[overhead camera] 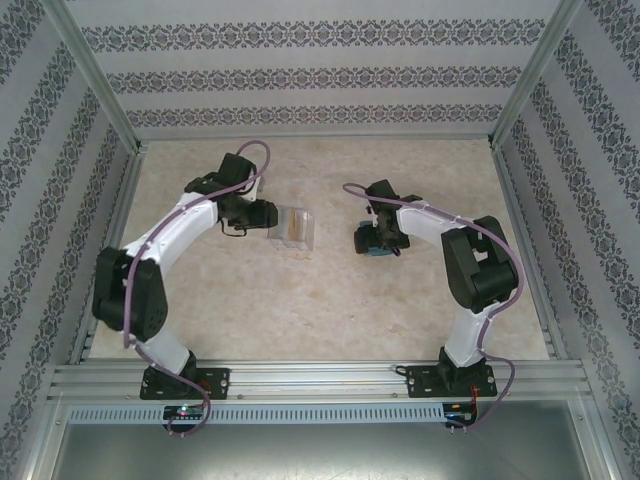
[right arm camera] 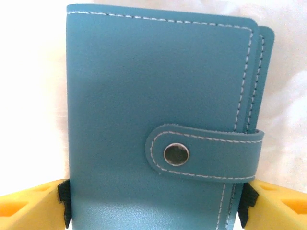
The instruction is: Put the credit cards into the card holder
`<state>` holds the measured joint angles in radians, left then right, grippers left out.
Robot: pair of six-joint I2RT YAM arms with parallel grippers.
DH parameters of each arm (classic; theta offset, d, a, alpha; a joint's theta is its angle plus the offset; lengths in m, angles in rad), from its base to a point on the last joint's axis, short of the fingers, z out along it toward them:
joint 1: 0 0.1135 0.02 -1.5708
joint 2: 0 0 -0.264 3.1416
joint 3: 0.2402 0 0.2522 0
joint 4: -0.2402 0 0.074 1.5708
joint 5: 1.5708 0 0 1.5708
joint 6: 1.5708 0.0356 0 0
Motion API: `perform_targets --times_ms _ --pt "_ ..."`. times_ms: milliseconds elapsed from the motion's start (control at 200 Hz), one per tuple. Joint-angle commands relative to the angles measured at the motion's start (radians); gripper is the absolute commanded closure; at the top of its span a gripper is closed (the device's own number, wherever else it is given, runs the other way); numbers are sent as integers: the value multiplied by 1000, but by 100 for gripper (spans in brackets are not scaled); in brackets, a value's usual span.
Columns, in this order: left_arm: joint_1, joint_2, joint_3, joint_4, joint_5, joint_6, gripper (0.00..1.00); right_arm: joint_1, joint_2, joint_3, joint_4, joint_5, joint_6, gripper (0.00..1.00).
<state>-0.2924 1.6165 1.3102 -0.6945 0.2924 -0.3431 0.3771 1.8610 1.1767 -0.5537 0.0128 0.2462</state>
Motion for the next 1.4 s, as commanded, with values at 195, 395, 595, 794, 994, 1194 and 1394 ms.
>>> perform_targets --times_ms 195,395,595,794,994,1194,1394 --pt "7 -259 -214 -15 91 -11 41 74 5 1 -53 26 4 24" --pt "2 -359 -315 34 164 -61 40 135 -51 -49 -47 -47 63 26" --pt "-60 -444 -506 318 264 -172 41 274 -153 -162 -6 -61 178 26" --pt "-131 -476 -625 422 244 -232 41 439 -212 -201 -15 -59 298 14" --pt "-208 -524 -812 713 149 -411 42 381 -349 -235 -11 -31 274 9" --pt "-309 -439 -804 811 75 -439 43 253 -264 -235 22 -192 204 25" --pt "-362 -363 -788 847 75 -438 44 210 -183 -251 105 -302 203 41"
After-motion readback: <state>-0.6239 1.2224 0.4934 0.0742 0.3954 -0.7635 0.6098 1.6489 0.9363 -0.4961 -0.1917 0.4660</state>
